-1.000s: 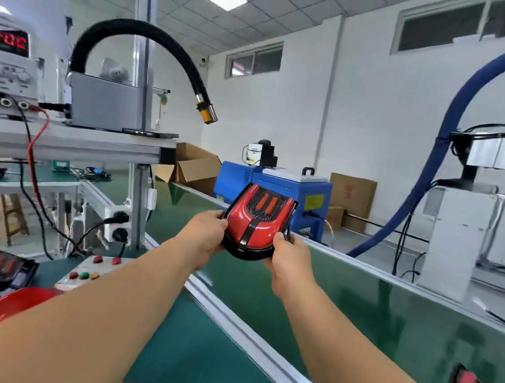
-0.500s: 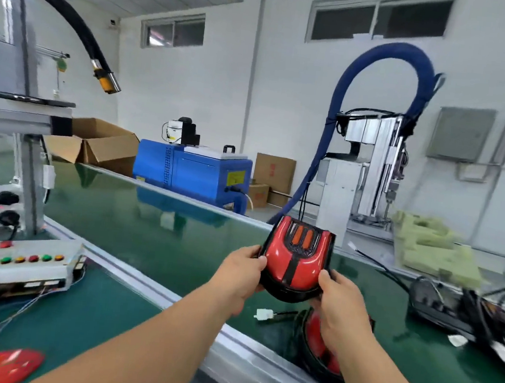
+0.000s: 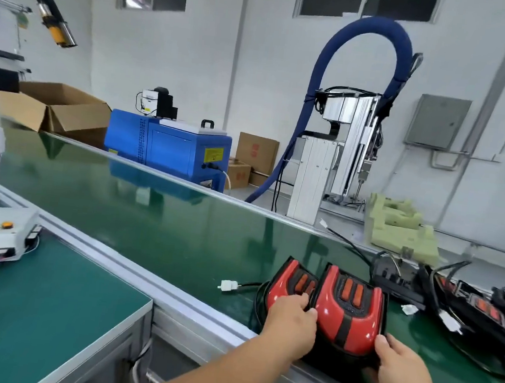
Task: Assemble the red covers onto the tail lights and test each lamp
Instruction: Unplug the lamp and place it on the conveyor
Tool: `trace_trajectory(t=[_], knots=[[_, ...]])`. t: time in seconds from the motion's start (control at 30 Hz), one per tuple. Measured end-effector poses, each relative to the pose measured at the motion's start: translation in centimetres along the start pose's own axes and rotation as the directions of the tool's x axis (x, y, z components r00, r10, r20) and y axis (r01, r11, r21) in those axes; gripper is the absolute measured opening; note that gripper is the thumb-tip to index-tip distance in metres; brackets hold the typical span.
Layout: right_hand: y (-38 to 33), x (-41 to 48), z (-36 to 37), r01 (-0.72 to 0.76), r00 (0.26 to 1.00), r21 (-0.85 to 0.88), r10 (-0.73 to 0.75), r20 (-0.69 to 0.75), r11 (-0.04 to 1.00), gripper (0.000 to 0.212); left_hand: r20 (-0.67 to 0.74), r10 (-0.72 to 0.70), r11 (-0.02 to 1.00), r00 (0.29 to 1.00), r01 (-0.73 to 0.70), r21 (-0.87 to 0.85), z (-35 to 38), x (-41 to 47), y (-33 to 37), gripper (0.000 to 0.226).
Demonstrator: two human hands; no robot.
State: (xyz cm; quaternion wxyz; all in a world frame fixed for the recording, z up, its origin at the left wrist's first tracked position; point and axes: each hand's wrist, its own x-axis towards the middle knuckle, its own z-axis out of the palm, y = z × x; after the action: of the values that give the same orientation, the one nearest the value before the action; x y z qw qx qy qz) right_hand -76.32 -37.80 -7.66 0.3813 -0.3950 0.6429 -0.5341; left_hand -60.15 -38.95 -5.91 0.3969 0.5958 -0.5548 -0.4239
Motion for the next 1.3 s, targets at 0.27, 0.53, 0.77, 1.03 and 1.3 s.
trace_trajectory(t=[0.27, 0.53, 0.77, 1.03, 1.3], knots=[[0.1, -0.7, -1.5, 0.025, 0.994, -0.406, -0.067, -0.089, 0.914, 0.041, 0.051, 0.179, 0.835, 0.982, -0.179, 0.521, 1.1, -1.2, 0.6, 0.025], [-0.2, -0.7, -2.7, 0.044, 0.999, -0.671, -0.038, 0.023, 0.74, 0.044, 0.105, 0.137, 0.74, 0.985, -0.173, 0.65, 2.0, -0.8, 0.4, 0.023], [0.0, -0.4, -2.7, 0.063, 0.998, -0.727, -0.052, 0.038, 0.684, 0.04, 0.088, 0.232, 0.752, 0.969, -0.236, 0.615, 1.5, -2.0, 0.9, 0.026], [-2.6, -0.3, -1.9, 0.058, 0.973, -0.844, -0.219, -0.071, 0.533, 0.028, 0.03, 0.271, 0.745, 0.962, -0.229, 0.627, -2.0, -2.1, 1.7, 0.035], [-8.6, -2.5, 10.4, 0.487, 0.86, -0.683, -0.435, 0.266, 0.545, 0.036, -0.287, 0.304, 0.855, 0.908, -0.128, 0.502, -14.6, -4.2, 2.0, 0.034]])
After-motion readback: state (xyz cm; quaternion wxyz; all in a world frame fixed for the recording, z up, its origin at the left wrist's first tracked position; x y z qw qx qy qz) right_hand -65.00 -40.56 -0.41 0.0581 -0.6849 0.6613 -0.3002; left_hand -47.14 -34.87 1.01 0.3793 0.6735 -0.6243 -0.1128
